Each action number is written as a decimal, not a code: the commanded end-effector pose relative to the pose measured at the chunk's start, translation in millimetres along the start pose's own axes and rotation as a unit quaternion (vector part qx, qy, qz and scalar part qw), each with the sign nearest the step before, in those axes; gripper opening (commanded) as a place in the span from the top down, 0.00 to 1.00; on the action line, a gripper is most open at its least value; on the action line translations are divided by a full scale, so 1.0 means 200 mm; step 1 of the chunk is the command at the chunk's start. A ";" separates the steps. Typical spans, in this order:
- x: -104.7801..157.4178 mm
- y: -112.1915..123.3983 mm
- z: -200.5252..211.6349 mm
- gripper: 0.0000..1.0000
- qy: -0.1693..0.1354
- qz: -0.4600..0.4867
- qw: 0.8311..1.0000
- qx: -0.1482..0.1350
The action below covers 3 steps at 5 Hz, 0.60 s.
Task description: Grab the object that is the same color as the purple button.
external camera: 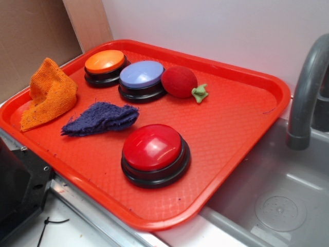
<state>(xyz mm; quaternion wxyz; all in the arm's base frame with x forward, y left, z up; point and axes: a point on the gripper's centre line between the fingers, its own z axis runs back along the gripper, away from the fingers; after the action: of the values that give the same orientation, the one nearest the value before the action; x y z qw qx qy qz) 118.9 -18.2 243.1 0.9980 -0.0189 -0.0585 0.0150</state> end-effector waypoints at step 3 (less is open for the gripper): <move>0.06 0.04 -0.16 0.00 -0.019 -0.057 0.998 0.020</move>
<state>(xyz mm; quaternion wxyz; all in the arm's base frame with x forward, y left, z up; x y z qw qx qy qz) 130.6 -12.0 207.1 0.9965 0.0036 -0.0717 -0.0436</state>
